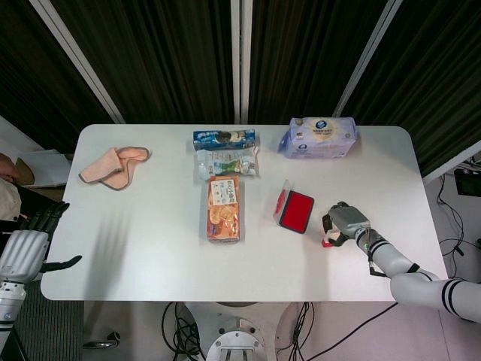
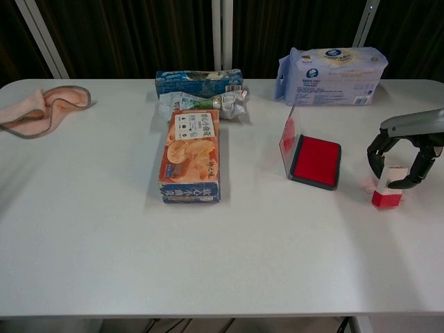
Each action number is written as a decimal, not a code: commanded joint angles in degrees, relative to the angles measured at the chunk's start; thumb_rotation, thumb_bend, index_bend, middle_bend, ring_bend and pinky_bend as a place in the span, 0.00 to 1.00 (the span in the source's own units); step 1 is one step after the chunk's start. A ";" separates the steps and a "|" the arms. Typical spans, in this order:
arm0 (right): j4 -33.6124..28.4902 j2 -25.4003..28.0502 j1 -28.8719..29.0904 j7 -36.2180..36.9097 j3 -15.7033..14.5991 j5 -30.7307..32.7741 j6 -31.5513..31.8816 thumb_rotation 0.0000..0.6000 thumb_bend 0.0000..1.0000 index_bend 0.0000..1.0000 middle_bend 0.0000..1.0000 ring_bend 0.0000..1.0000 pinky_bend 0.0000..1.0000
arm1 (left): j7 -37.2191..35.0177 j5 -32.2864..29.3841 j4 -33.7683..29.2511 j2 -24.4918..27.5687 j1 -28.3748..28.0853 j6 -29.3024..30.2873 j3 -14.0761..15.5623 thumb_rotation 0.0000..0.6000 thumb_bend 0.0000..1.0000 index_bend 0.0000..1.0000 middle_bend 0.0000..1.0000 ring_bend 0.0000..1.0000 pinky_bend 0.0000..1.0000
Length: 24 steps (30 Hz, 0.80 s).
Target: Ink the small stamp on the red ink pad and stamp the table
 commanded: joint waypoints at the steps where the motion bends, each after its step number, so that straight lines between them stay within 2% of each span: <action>1: -0.18 0.09 0.06 -0.08 -0.05 0.07 0.11 1.00 0.37 0.51 0.40 0.11 0.00 | -0.07 -0.01 0.06 0.00 0.03 0.04 0.00 0.79 0.01 0.03 0.07 0.08 0.18; 11: -1.75 0.99 0.21 -0.91 -0.49 -0.19 1.08 1.00 0.36 0.48 0.39 0.10 0.00 | -0.51 -0.01 0.51 -0.23 0.02 0.02 -0.01 0.79 0.02 0.03 0.06 0.08 0.18; 24: -3.13 1.52 0.43 -2.29 -1.04 0.27 2.12 1.00 0.35 0.39 0.38 0.09 0.00 | -0.79 -0.04 0.84 -0.26 0.11 0.12 0.01 0.79 0.01 0.03 0.06 0.08 0.18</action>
